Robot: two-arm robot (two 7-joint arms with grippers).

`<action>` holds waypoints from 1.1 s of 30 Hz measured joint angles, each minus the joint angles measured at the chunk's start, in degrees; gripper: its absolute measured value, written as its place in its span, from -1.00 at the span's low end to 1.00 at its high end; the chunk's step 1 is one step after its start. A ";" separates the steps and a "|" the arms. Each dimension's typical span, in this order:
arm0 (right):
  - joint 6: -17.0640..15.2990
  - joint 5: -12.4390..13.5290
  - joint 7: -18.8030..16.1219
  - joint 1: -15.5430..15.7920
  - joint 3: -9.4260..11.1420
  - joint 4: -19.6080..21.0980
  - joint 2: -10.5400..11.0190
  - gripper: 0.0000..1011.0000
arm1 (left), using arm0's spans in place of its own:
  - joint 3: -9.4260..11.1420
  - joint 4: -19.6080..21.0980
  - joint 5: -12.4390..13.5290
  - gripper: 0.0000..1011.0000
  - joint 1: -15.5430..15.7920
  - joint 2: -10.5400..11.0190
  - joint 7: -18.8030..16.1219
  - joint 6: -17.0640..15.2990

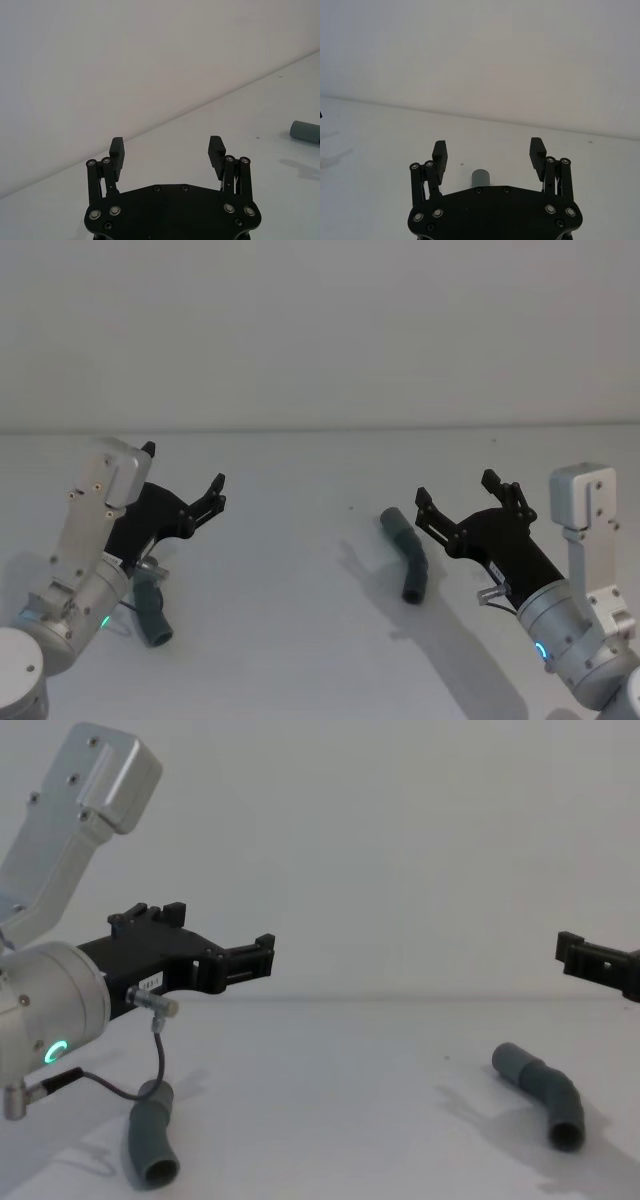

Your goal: Use both hands to pick up one end of the pipe from the table, align the ends, and insert them.

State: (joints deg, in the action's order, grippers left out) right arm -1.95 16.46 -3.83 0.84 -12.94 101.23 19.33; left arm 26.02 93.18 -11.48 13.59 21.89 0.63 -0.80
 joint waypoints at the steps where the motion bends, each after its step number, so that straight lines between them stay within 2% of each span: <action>1: 0.00 0.00 0.00 0.00 0.00 0.00 0.00 0.98 | 0.00 0.00 0.00 0.98 0.00 0.00 0.00 0.00; 33: 0.00 0.00 0.00 0.00 0.00 -0.01 0.00 0.98 | 0.00 0.00 0.00 0.98 0.00 0.00 0.00 0.00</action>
State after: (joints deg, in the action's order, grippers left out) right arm -1.95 16.47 -3.83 0.84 -12.94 101.23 19.34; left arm 26.02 93.18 -11.49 13.59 21.89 0.63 -0.80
